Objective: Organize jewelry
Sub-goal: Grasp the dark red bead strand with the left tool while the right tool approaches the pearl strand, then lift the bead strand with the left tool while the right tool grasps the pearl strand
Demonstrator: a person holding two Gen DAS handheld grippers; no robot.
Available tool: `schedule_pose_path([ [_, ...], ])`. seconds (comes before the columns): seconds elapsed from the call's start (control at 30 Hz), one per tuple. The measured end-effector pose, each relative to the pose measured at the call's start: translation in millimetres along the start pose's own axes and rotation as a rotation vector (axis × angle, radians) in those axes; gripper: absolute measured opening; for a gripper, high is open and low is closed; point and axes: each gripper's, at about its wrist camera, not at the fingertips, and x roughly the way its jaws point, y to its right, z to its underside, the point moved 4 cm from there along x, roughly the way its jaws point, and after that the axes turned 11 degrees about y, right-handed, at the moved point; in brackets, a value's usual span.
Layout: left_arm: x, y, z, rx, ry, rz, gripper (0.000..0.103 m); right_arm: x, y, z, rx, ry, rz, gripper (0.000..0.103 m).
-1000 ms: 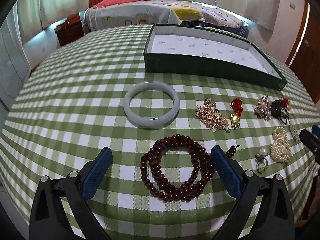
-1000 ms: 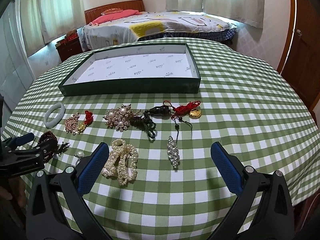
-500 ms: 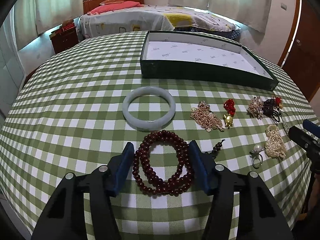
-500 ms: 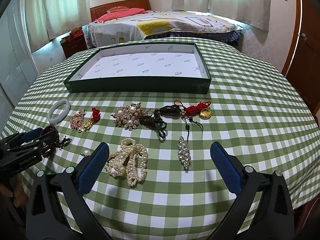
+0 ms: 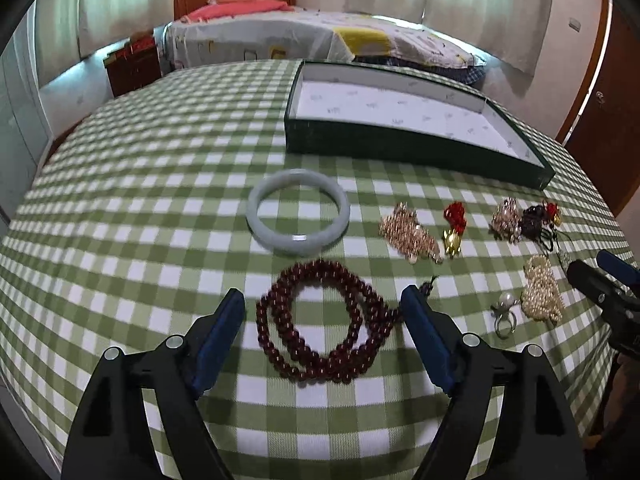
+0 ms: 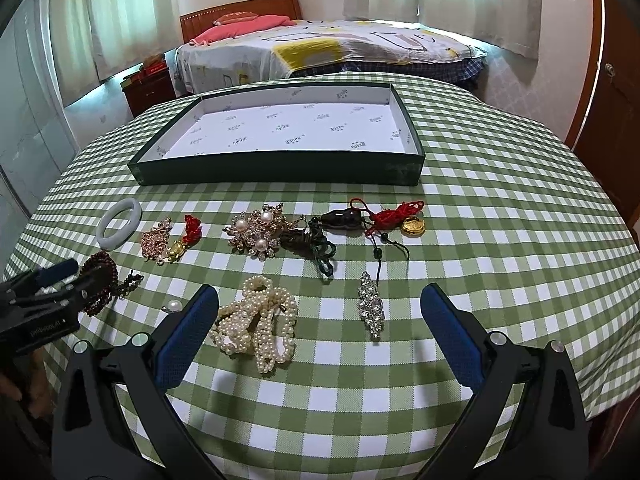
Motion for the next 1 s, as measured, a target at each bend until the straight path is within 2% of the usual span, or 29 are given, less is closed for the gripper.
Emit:
schedule_pose_path([
  [0.17, 0.9, 3.5, 2.9, 0.021, -0.002, 0.0, 0.082, 1.5, -0.7, 1.3, 0.005, -0.006, -0.004, 0.098],
  [0.5, 0.1, 4.5, 5.4, 0.036, 0.004, -0.002, 0.082, 2.0, -0.2, 1.6, 0.008, -0.01, -0.005, 0.098],
  [0.6, -0.6, 8.2, 7.6, 0.087, 0.018, -0.018, 0.069, 1.9, -0.4, 1.4, 0.008, -0.009, -0.004, 0.098],
  [0.7, -2.5, 9.1, 6.6, 0.094, 0.029, -0.006, 0.05, 2.6, -0.3, 1.7, 0.009, -0.01, -0.004, 0.098],
  [0.77, -3.2, 7.6, 6.0, 0.087, 0.037, 0.003, 0.031, 2.3, -0.8, 1.8, 0.007, -0.011, -0.006, 0.098],
  [0.83, -3.5, 4.2, 5.0, 0.065, 0.041, 0.022, 0.02, 3.2, -1.4, 1.7, 0.004, -0.012, -0.007, 0.098],
  [0.87, -3.5, 3.1, 4.4, 0.056, 0.041, 0.028, 0.019, 3.3, -1.9, 1.8, 0.003, -0.013, -0.009, 0.098],
  [0.9, -3.2, 2.4, 3.9, 0.054, 0.041, 0.027, 0.012, 3.7, -2.7, 2.0, 0.002, -0.013, -0.01, 0.098],
  [1.0, -2.2, 2.6, 2.8, 0.035, 0.04, 0.053, 0.012, 3.5, -4.3, 2.2, -0.002, -0.012, -0.013, 0.098],
])
